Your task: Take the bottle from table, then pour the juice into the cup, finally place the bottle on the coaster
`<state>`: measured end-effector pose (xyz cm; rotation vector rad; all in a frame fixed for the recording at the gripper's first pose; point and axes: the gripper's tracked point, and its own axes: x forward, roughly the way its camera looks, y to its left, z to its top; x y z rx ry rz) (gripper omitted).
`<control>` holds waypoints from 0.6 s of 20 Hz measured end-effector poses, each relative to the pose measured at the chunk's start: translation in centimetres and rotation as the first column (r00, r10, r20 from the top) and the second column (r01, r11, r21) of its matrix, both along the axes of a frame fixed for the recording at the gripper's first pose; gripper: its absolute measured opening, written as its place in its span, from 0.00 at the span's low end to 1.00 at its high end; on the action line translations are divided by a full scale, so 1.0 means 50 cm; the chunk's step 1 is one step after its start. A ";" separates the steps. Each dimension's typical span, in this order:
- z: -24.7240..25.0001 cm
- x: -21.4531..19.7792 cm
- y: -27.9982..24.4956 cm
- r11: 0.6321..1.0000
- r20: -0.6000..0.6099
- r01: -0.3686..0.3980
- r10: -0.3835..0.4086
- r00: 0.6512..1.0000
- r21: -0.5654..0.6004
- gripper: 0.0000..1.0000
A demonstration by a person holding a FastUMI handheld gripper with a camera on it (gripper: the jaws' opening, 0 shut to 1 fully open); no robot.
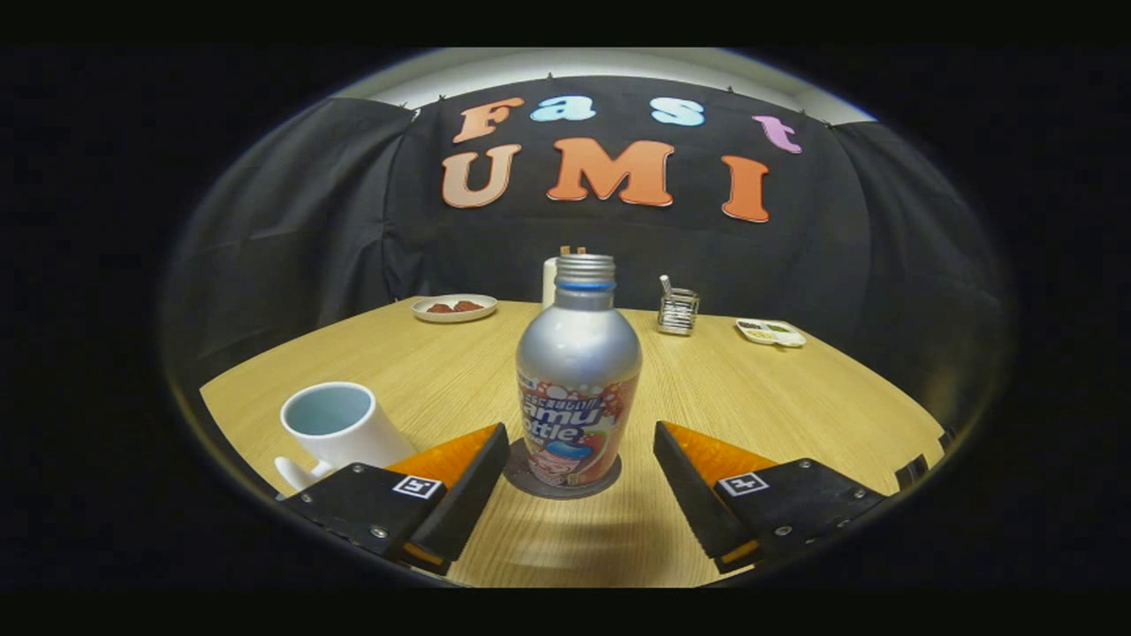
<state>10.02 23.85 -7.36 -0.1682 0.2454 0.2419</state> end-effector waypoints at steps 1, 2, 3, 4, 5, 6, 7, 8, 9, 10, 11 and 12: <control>0.008 -0.008 -0.002 1.000 0.010 -0.002 0.002 1.000 -0.004 0.98; 0.018 -0.015 -0.006 1.000 0.019 -0.003 0.003 1.000 -0.008 0.98; 0.032 -0.022 -0.008 1.000 0.031 -0.005 0.005 0.999 -0.007 0.98; 0.045 -0.028 -0.009 1.000 0.043 -0.010 0.010 0.999 -0.010 0.98; 0.056 -0.034 -0.015 1.000 0.053 -0.011 0.012 0.998 -0.016 0.98; 0.070 -0.039 -0.020 1.000 0.066 -0.010 0.011 0.998 -0.018 0.98; 0.084 -0.047 -0.024 1.000 0.076 -0.013 0.014 0.997 -0.014 0.98; 0.096 -0.054 -0.029 1.000 0.082 -0.014 0.015 0.997 -0.007 0.98; 0.111 -0.059 -0.037 1.000 0.093 -0.014 0.014 0.996 0.002 0.98; 0.124 -0.063 -0.047 1.000 0.103 -0.008 0.008 0.995 0.003 0.98; 0.135 -0.068 -0.057 1.000 0.116 -0.001 0.001 0.993 0.000 0.98; 0.144 -0.072 -0.067 1.000 0.126 0.005 -0.005 0.992 -0.003 0.98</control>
